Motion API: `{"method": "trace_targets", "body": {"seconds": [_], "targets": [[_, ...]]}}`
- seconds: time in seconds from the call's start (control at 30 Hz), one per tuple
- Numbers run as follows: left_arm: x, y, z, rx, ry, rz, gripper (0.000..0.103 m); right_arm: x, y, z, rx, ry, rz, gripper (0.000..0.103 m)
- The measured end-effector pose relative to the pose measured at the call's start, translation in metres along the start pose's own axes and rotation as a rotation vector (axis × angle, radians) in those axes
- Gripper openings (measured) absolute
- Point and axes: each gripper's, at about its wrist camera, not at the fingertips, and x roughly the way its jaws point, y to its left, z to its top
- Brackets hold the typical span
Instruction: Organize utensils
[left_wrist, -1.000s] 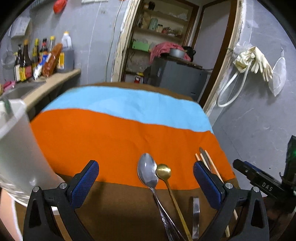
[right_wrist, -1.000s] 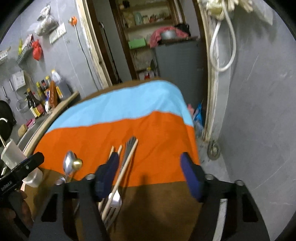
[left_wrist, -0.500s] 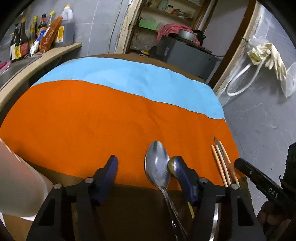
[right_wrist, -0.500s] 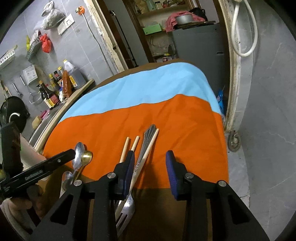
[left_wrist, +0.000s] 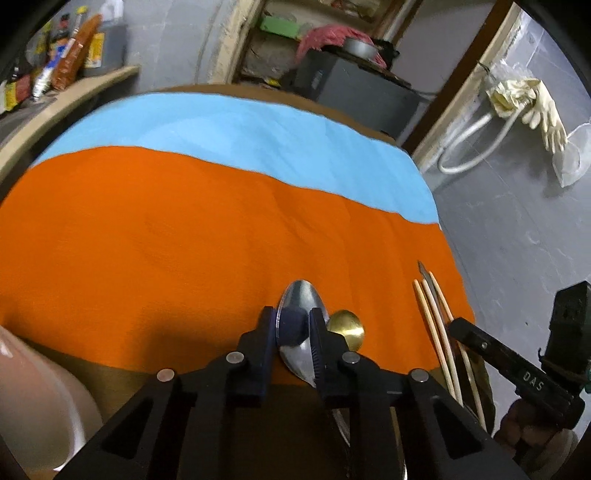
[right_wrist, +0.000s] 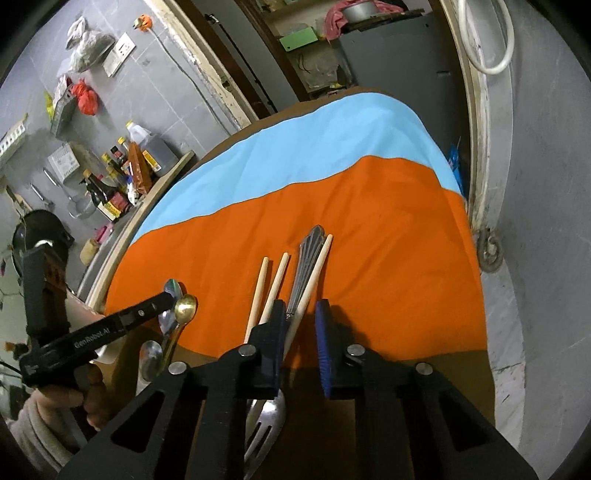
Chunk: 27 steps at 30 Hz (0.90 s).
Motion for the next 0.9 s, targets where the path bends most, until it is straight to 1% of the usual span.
{"method": "trace_targets", "body": {"seconds": [0.07, 0.13, 0.23, 0.37, 0.43, 0.5, 0.7, 0.83, 0.9], "targets": [[0.002, -0.001, 0.002, 0.011, 0.016, -0.004, 0.017, 0.002, -0.001, 0.000, 0.020, 0.010, 0.013, 0.009], [0.003, -0.001, 0.004, 0.007, 0.028, -0.018, 0.016, 0.002, -0.001, -0.001, 0.036, 0.015, 0.017, 0.009], [0.003, 0.004, 0.004, -0.006, 0.029, -0.030, 0.010, 0.001, 0.000, -0.002, 0.050, 0.009, 0.023, 0.008], [-0.002, 0.005, 0.004, -0.026, 0.020, -0.048, 0.005, -0.006, 0.003, -0.002, 0.053, -0.007, 0.028, 0.007], [-0.009, -0.001, 0.002, -0.005, 0.000, -0.046, 0.002, -0.011, 0.005, -0.002, 0.055, -0.018, 0.025, 0.007], [-0.017, -0.008, 0.000, 0.022, -0.018, -0.035, 0.002, -0.018, 0.005, -0.003, 0.061, -0.028, 0.021, 0.004], [-0.049, -0.029, -0.007, 0.112, -0.108, -0.018, 0.002, -0.042, 0.013, -0.004, 0.052, -0.080, 0.005, 0.004], [-0.074, -0.033, -0.009, 0.139, -0.158, -0.011, 0.002, -0.054, 0.019, -0.005, 0.058, -0.092, 0.005, 0.004], [-0.091, -0.032, -0.010, 0.144, -0.190, -0.011, 0.002, -0.062, 0.024, -0.006, 0.062, -0.113, 0.015, 0.004]]}}
